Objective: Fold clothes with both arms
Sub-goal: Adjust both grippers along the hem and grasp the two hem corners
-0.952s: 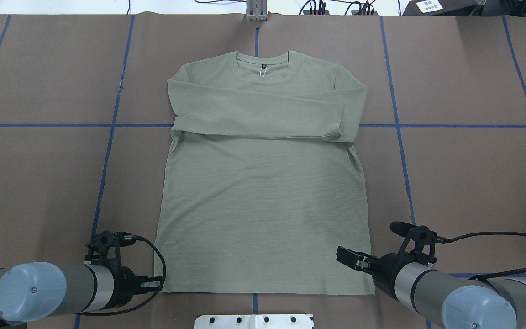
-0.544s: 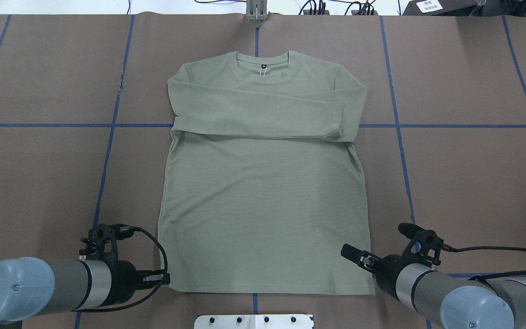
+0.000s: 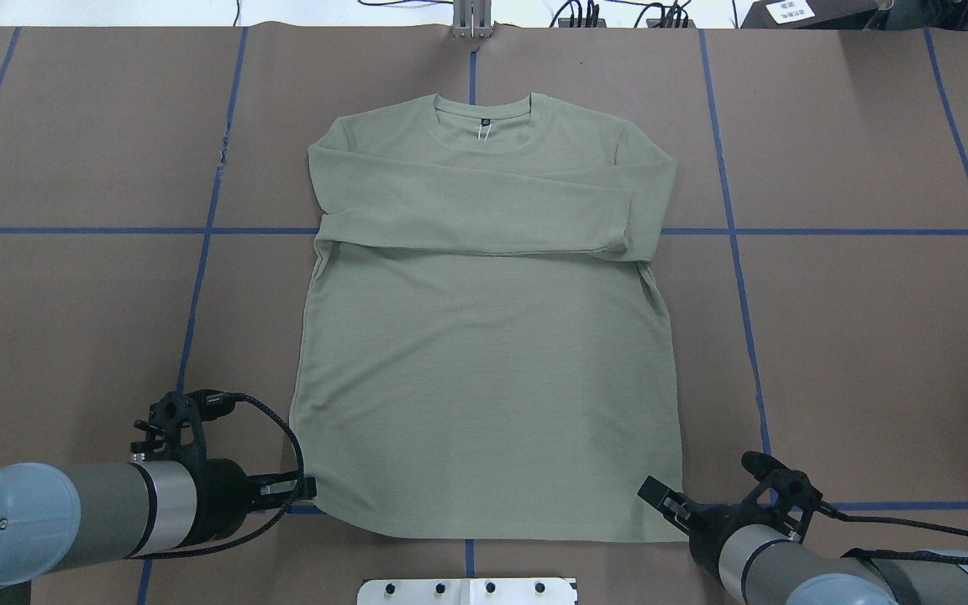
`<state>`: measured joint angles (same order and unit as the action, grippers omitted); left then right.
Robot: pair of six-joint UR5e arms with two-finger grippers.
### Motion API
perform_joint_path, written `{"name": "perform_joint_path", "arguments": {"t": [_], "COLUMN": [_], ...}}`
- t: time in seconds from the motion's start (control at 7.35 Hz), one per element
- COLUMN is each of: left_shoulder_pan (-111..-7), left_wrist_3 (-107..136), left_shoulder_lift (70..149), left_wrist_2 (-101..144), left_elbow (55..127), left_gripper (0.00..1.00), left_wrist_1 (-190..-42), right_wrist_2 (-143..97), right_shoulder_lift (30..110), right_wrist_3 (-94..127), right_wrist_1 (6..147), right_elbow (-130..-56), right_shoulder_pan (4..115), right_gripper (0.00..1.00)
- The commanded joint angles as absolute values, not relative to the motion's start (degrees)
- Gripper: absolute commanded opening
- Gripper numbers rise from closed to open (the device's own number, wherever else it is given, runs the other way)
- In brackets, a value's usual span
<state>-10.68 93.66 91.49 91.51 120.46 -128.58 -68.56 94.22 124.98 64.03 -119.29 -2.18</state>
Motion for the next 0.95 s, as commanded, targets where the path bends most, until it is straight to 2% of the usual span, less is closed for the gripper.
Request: {"name": "perform_joint_path", "arguments": {"t": [0.0,0.14,0.41,0.68,0.82], "left_shoulder_pan": [-10.72,-10.72,-10.64,-10.55,-10.55], "left_wrist_3": [93.69,93.69,93.69,93.69,93.52], "left_shoulder_lift": [91.41,91.41,91.32,91.58,91.5], "left_wrist_2": [91.23,91.23,91.23,91.23,91.4], "left_elbow": [120.41,120.5,120.41,120.41,120.41], "left_gripper": [0.0,0.0,0.0,0.0,0.0], "left_wrist_1": [-128.58,-128.58,-128.58,-128.58,-128.58], "right_wrist_2": [-67.24,-67.24,-67.15,-67.24,-68.02], "right_shoulder_lift": [94.13,94.13,94.31,94.04,94.04], "right_wrist_3": [125.77,125.77,125.6,124.98,124.37], "right_wrist_1": [64.78,64.86,65.39,72.47,78.77], "right_elbow": [-119.44,-120.66,-121.46,-122.33,-127.83], "right_shoulder_pan": [-4.04,-4.65,-4.92,-5.18,-4.92], "right_gripper": [0.83,0.63,0.0,0.0,0.0]}}
